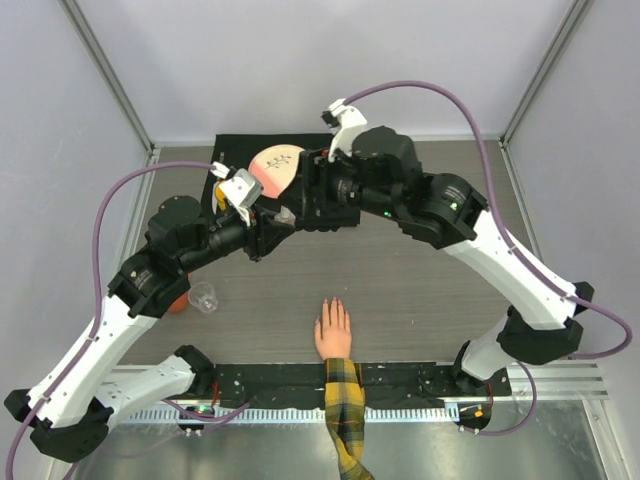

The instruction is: Paint the nails

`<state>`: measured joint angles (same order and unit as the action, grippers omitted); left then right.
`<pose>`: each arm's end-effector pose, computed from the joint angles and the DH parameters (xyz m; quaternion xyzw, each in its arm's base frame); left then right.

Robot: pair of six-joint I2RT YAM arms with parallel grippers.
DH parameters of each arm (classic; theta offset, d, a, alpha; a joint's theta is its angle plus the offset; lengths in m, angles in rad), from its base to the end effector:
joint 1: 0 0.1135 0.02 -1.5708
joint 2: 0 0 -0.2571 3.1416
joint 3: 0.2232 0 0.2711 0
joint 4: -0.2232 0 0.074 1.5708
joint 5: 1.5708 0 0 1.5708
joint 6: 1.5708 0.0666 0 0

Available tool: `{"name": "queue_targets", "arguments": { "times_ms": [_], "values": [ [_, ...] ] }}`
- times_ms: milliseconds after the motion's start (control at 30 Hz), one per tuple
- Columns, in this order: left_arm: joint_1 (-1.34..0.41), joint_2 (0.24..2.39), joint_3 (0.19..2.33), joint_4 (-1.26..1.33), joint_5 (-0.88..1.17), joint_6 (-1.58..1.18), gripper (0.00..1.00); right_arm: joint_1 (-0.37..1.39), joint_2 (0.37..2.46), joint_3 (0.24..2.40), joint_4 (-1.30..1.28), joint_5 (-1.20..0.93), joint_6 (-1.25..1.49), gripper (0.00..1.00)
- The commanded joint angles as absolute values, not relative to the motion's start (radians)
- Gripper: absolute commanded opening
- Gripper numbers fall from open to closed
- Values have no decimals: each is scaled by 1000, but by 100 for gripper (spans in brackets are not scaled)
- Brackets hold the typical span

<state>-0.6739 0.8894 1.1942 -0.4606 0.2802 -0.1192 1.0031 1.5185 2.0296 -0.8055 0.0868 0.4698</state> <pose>0.1671 -0.1570 0.4284 0.2933 0.6989 -0.3465 0.5526 0.1888 0.2853 0.5112 -0.1865 0.7809 0.3739 0.4644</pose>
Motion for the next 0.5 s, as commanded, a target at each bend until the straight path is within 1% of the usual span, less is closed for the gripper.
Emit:
{"name": "queue_targets", "arguments": {
  "times_ms": [0,33,133,167,233,267,367,400,433,467],
  "values": [
    [-676,893,1200,-387,245,-104,0,1046,1575,2126,-883,198,437,64],
    [-675,894,1200,-385,247,-106,0,1049,1583,2134,-887,199,433,62],
    [-676,893,1197,-380,253,-112,0,1054,1604,2143,-891,193,431,59],
    [-676,893,1195,-377,255,-113,0,1057,1611,2146,-893,190,430,55],
    [-675,891,1197,-379,258,-118,0,1058,1615,2145,-893,178,426,45],
    [-676,891,1197,-379,261,-120,0,1058,1614,2141,-893,175,426,36],
    [-676,885,1197,-373,300,-127,0,1058,1597,2105,-887,143,416,21],
    [-676,884,1200,-374,330,-126,0,1060,1580,2089,-868,124,382,11],
    [-676,885,1209,-383,430,-121,0,1058,1565,2050,-856,70,356,4],
    [-676,885,1216,-390,489,-121,0,1057,1548,2024,-824,25,326,1]
  ]
}}
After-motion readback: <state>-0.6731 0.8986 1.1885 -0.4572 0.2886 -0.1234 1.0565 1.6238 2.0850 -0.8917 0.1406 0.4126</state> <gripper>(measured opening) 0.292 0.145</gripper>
